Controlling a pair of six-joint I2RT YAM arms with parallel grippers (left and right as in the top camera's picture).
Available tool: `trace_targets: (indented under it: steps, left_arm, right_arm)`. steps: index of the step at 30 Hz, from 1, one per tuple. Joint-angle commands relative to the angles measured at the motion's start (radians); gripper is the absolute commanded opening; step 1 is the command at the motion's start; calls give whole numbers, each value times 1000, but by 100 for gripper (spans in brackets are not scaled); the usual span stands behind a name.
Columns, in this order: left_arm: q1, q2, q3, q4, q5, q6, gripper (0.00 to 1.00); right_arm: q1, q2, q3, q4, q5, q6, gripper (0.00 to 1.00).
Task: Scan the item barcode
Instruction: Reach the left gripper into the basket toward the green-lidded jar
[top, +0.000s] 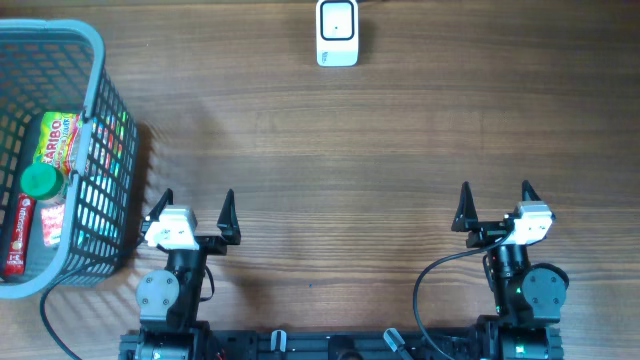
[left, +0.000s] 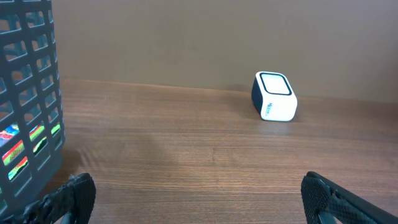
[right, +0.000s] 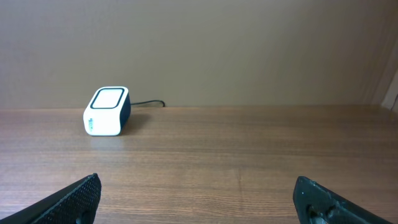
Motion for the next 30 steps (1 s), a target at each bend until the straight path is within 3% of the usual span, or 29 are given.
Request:
trace_targets:
  steps: [1, 30]
  left_arm:
    - [8, -10, -10, 3, 11, 17, 100]
    - [8, -10, -10, 4, 24, 20, 100]
  right_arm:
    - [-5, -6, -1, 3, -8, 6, 100]
    - [-5, -6, -1, 3, -8, 7, 100]
